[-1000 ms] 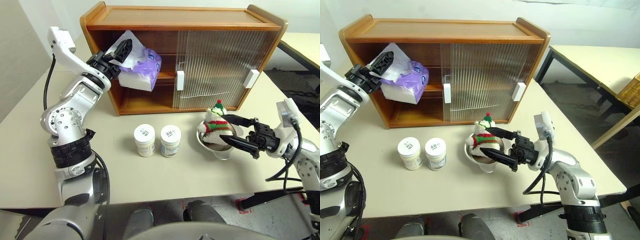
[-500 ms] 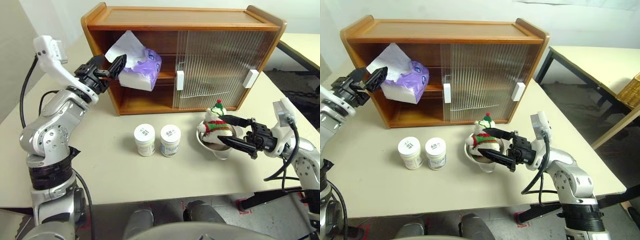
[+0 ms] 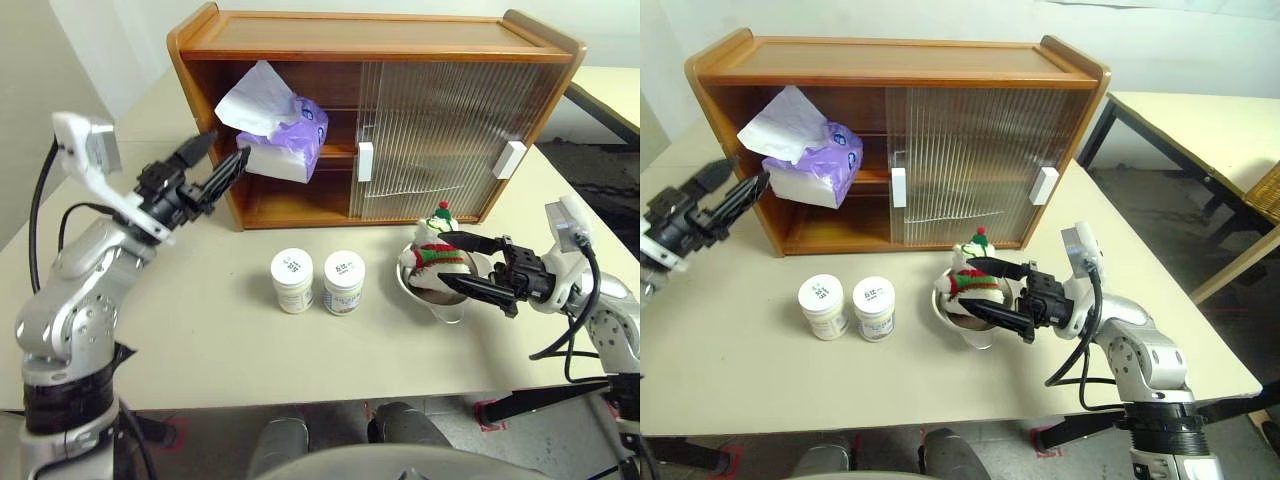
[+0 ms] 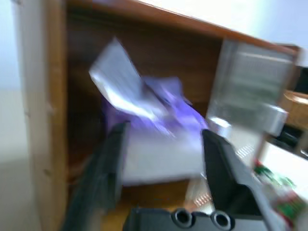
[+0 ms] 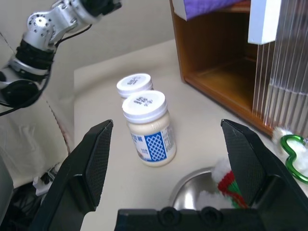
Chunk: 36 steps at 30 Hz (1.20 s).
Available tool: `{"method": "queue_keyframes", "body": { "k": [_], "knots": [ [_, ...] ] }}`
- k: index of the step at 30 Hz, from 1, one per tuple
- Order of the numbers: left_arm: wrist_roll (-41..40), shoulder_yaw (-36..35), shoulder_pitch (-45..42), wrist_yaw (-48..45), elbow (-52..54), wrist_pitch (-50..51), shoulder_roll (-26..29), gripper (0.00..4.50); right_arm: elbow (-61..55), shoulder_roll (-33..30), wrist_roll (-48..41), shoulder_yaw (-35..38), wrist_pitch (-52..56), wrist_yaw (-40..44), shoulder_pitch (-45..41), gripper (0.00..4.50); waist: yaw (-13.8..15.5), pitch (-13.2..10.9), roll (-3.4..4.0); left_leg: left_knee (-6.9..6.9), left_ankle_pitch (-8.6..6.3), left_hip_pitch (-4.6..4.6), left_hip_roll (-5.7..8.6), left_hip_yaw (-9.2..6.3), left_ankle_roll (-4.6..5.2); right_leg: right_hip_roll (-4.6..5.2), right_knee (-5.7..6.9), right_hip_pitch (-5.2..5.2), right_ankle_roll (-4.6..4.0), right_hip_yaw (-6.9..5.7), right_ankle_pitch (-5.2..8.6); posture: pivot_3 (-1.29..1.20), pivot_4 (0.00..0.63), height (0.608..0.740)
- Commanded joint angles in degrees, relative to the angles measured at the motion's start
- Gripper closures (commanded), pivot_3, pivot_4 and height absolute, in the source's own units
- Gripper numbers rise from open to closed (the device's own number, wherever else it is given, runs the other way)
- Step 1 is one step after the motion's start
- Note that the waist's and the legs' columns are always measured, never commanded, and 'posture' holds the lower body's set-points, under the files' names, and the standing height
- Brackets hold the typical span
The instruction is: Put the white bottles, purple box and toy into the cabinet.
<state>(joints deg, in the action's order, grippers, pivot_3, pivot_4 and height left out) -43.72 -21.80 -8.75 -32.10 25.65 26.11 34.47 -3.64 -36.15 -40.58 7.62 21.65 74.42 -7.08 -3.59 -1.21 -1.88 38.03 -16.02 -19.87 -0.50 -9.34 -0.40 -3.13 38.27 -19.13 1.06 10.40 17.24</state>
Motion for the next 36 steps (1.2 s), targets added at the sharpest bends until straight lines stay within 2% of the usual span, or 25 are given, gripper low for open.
{"method": "queue_keyframes", "body": {
  "k": [1,6,15,29,36],
  "knots": [
    [-0.76,-1.28,1.94,-6.97,1.03,-6.69,-1.30,2.76,-0.65,-0.02,0.51,-0.29,-0.30,-0.02,0.74,0.00,0.33,0.01,0.02,-0.01,0.00,-0.01,0.00,-0.01,0.00,0.00,0.00,-0.01,-0.01,-0.01,0.01,-0.10,0.008,0.740],
    [4.75,4.39,2.71,-5.70,-2.01,-5.73,-1.35,4.46,-1.41,0.21,0.33,-0.42,0.24,-0.91,0.49,0.00,0.45,0.11,0.18,-0.01,0.00,0.00,0.00,-0.01,0.01,0.01,0.00,0.00,-0.02,-0.01,0.01,-0.11,0.009,0.740],
    [14.26,14.29,-2.52,1.64,-6.33,-5.89,-7.63,4.46,-2.59,1.95,-0.92,0.11,0.23,-2.24,0.27,0.00,0.04,0.11,0.18,0.04,-0.01,0.00,0.00,0.02,0.03,0.01,0.01,0.04,-0.08,-0.03,-0.04,-0.14,0.011,0.740],
    [20.06,13.25,-9.04,5.61,-14.21,-7.61,-8.86,4.46,-3.91,4.80,-3.74,2.64,-3.90,-1.50,1.99,0.00,-1.13,0.12,0.18,0.02,-0.03,-0.03,0.02,0.02,0.07,0.00,-0.03,0.10,0.10,-0.04,0.04,-0.17,0.002,0.740],
    [22.22,14.32,-14.10,7.77,-18.73,-7.60,-10.38,4.46,-4.22,8.64,-5.67,3.90,-6.42,-2.98,1.25,0.00,-1.25,0.13,0.18,0.10,-0.02,-0.02,0.02,0.02,0.09,0.00,-0.04,0.15,0.15,-0.05,0.01,-0.17,0.000,0.740]
  ]
}}
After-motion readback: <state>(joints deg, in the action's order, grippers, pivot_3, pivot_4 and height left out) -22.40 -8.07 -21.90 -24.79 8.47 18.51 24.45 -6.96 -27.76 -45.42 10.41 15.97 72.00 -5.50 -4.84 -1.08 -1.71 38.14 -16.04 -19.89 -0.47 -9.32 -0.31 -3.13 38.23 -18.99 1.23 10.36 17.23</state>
